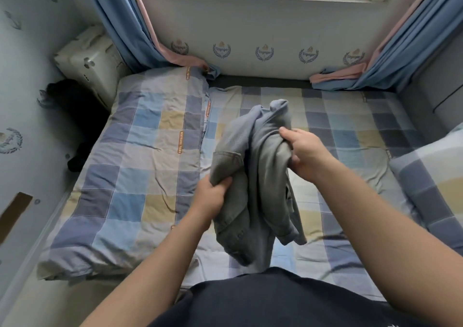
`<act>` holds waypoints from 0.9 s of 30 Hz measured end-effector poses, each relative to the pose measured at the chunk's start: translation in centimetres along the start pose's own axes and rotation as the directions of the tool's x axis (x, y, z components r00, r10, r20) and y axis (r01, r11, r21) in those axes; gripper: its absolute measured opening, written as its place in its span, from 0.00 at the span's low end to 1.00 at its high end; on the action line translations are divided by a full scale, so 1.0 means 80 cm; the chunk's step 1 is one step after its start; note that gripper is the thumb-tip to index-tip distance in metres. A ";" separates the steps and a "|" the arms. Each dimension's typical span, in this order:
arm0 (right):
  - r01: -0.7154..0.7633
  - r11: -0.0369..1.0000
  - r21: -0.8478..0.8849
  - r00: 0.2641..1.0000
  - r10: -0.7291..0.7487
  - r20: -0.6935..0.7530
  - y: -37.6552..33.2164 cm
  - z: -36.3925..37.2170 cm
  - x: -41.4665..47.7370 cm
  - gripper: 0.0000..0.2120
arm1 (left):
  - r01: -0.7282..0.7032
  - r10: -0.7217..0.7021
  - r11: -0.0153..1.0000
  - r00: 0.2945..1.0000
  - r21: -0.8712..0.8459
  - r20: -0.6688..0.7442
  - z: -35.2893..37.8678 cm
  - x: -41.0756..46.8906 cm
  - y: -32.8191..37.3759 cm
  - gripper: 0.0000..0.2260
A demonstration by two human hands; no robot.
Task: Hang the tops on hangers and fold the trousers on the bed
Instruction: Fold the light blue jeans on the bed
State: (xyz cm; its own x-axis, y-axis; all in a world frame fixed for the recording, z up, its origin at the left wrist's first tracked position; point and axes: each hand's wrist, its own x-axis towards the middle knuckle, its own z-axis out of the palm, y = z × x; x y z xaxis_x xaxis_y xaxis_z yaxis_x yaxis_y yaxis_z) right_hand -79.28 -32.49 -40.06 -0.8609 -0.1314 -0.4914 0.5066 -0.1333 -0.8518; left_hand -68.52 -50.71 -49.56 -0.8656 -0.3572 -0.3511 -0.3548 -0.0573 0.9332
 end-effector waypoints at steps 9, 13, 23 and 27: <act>0.193 0.825 -0.531 0.843 0.138 0.519 0.096 -0.033 -0.072 0.48 | 0.370 -0.397 0.822 0.917 -0.433 0.030 0.013 0.018 0.049 0.14; 0.322 0.693 -0.646 0.920 -0.069 0.385 0.133 -0.018 -0.074 0.35 | 0.399 -0.434 0.837 0.901 -0.375 -0.011 0.013 0.021 0.041 0.13; 0.181 0.928 -0.326 0.980 -0.145 0.134 0.065 0.000 -0.033 0.13 | -0.008 0.003 0.999 0.996 0.050 0.092 0.000 0.012 0.025 0.18; 0.062 0.987 -0.147 0.986 -0.038 0.163 0.018 0.000 -0.025 0.13 | -0.333 0.251 0.918 0.908 0.216 0.334 0.004 -0.016 0.017 0.37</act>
State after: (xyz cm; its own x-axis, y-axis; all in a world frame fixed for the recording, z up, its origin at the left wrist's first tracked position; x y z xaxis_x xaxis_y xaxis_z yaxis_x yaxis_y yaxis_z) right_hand -76.81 -32.41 -40.32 -0.8605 -0.2845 -0.4226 0.4395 0.0049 -0.8982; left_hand -68.03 -49.99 -47.85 -0.9935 -0.0272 -0.1105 -0.1137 0.2678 0.9567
